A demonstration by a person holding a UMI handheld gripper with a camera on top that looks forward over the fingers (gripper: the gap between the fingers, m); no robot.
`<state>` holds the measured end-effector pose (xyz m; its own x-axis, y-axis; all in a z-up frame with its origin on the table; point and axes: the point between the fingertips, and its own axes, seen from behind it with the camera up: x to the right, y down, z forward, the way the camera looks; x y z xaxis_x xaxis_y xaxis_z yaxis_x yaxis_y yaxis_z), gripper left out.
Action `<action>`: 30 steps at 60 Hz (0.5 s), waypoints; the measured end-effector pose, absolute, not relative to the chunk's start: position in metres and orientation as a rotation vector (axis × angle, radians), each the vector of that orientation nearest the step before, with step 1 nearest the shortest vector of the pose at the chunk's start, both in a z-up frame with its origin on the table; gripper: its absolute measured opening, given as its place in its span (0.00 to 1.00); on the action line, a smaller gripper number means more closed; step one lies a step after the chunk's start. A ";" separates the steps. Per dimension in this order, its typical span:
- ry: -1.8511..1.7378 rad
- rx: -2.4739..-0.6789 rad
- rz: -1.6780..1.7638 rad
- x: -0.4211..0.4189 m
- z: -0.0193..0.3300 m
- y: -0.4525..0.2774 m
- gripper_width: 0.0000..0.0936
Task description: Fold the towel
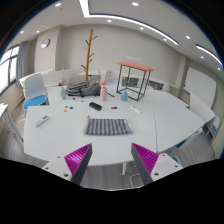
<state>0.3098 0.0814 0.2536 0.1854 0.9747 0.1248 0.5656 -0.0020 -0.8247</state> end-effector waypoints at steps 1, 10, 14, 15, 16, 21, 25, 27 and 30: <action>-1.486 -1.672 0.657 0.309 0.253 0.079 0.91; -1.542 -1.657 0.689 0.277 0.238 0.017 0.91; -1.578 -1.640 0.707 0.261 0.228 -0.014 0.91; -1.588 -1.636 0.711 0.257 0.226 -0.020 0.91; -1.597 -1.631 0.714 0.253 0.225 -0.027 0.91; -1.625 -1.610 0.730 0.232 0.216 -0.055 0.91; -1.641 -1.599 0.735 0.211 0.203 -0.072 0.91; -1.639 -1.590 0.752 0.199 0.198 -0.080 0.91; -1.632 -1.574 0.778 0.181 0.191 -0.085 0.91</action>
